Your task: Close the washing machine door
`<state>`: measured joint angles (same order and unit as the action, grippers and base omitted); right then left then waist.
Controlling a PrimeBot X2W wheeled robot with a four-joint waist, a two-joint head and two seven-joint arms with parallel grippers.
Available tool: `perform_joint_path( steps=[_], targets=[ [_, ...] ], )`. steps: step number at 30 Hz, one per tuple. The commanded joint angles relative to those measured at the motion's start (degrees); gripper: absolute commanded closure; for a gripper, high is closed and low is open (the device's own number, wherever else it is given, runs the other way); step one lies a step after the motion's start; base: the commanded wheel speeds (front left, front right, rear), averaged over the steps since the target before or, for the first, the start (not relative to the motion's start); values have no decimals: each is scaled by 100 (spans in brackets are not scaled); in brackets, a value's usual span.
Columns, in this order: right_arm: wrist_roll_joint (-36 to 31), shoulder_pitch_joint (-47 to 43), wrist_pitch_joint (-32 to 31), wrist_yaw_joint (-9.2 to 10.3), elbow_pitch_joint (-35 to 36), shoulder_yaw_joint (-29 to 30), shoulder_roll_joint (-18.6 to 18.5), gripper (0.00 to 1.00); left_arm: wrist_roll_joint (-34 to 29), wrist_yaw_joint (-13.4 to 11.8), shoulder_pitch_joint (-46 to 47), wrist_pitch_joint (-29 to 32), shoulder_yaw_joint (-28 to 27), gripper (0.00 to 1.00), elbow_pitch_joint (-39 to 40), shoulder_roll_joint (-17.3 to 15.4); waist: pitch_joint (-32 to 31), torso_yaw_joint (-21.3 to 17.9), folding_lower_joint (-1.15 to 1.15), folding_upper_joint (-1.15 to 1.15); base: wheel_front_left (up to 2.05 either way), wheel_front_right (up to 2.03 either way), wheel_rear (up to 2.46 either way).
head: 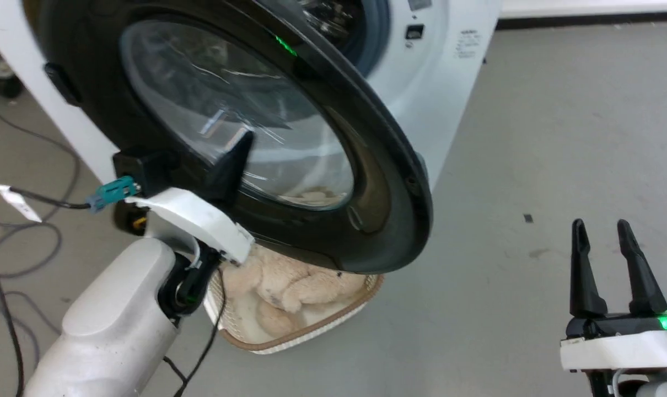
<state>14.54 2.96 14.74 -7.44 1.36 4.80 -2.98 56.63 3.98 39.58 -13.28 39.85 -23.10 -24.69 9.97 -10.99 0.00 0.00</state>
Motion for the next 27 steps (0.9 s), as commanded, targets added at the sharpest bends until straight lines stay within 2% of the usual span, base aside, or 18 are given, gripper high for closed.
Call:
perform_joint_path(
  steps=[1,3,6,7,11,12,13,17,22,26,27],
  targets=[
    [-68,-56,26,-5,44,52,11,0,-283,-273,67,-119,-132,100,-70,11,-145,163,0,0,0,0,0],
    [-150,-66,26,-5,120,116,11,0,-863,-706,23,-163,-345,100,-23,-12,-208,262,0,0,0,0,0],
    [-317,-57,26,-5,274,149,11,0,-1942,-1510,-313,-169,-1006,100,502,-9,-275,402,0,0,0,0,0],
    [-369,-52,26,-5,332,161,11,0,-2205,-1699,-496,-169,-1181,100,692,28,-299,449,0,0,0,0,0],
    [-440,19,26,-5,538,240,11,0,-2879,-2147,-1261,-170,-1726,100,1213,122,-386,634,0,0,0,0,0],
    [-444,55,26,-5,592,264,11,0,-3001,-2229,-1435,-171,-1865,75,1324,148,-408,678,0,0,0,0,0],
    [-448,93,26,-5,643,274,11,0,-3123,-2285,-1595,-171,-2007,0,1441,164,-427,717,0,0,0,0,0],
    [-540,299,26,-5,849,163,11,0,-3548,-2370,-2270,-171,-2429,0,1839,221,-508,846,0,0,0,0,0],
    [-519,543,26,-5,1024,29,11,0,-3831,-2259,-2863,-171,-2746,0,2176,354,-605,975,0,0,0,0,0],
    [-578,759,26,-5,1186,-268,11,0,-4107,-2196,-3353,-172,-3035,0,2434,609,-702,1124,0,0,0,0,0],
    [-629,852,26,-5,1277,-492,11,58,-4226,-2170,-3549,-172,-3179,0,2535,763,-748,1195,0,0,0,0,0]
  ],
)
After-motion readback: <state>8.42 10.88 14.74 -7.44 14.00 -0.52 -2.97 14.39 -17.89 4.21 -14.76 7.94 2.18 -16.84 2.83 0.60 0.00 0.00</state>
